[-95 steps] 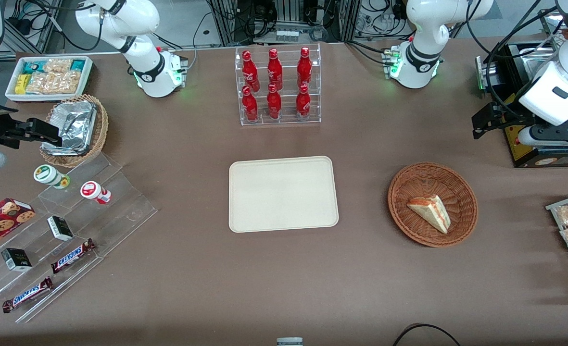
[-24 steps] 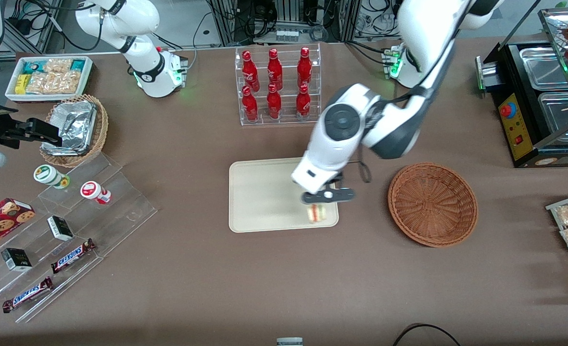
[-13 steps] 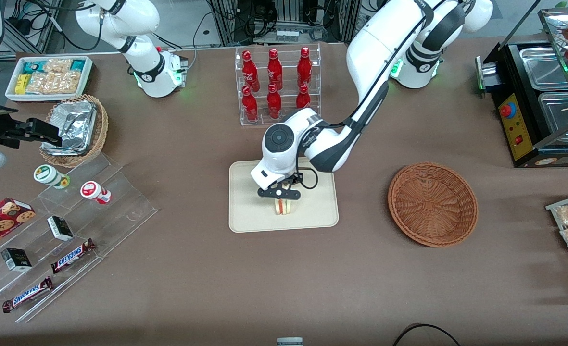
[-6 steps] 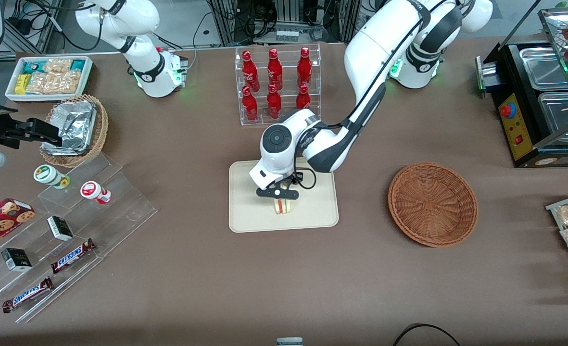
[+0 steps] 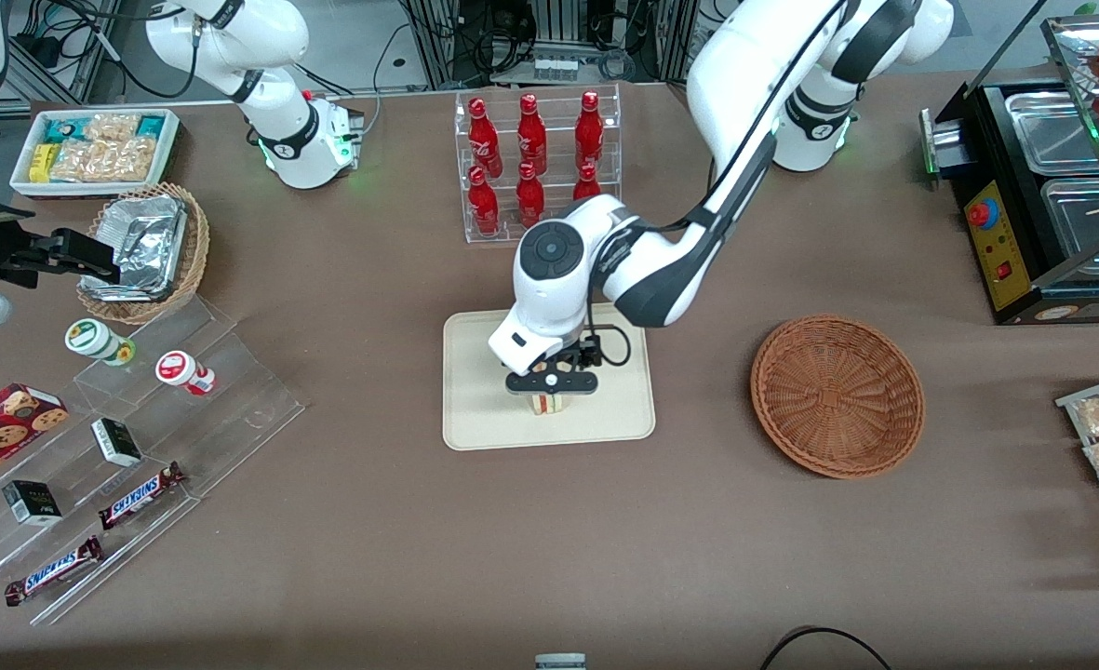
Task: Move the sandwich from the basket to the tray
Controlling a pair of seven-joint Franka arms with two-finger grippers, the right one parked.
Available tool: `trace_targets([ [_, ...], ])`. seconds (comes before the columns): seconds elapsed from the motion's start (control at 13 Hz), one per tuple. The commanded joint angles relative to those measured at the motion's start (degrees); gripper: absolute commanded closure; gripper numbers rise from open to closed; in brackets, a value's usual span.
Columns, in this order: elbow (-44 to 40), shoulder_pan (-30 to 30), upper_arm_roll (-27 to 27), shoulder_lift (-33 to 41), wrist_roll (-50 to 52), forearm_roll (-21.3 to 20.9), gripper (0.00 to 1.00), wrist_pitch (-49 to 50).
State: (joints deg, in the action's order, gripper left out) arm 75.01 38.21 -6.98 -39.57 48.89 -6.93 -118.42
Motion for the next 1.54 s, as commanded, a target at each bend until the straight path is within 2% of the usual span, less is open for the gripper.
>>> trace_targets([
  [0.0, 1.46, 0.28, 3.89, 5.98, 2.35, -0.80, 0.00, 5.72],
  [0.23, 2.16, -1.90, 7.94, 11.87, 1.04, -0.01, 0.00, 12.67],
  [0.69, 15.59, -10.78, 7.86, 26.19, -10.72, 1.13, 0.00, 14.27],
  [0.85, 18.41, -13.85, 7.86, 30.06, -16.17, 2.88, 0.00, 14.88],
  [1.08, 19.30, -18.51, 7.94, 33.24, -24.08, 3.06, 0.00, 18.48],
  [1.23, 19.30, -22.81, 7.95, 34.47, -29.70, 5.33, 0.00, 19.80],
  [1.46, 19.39, -27.13, 7.95, 36.14, -35.25, 5.96, 0.00, 20.86],
])
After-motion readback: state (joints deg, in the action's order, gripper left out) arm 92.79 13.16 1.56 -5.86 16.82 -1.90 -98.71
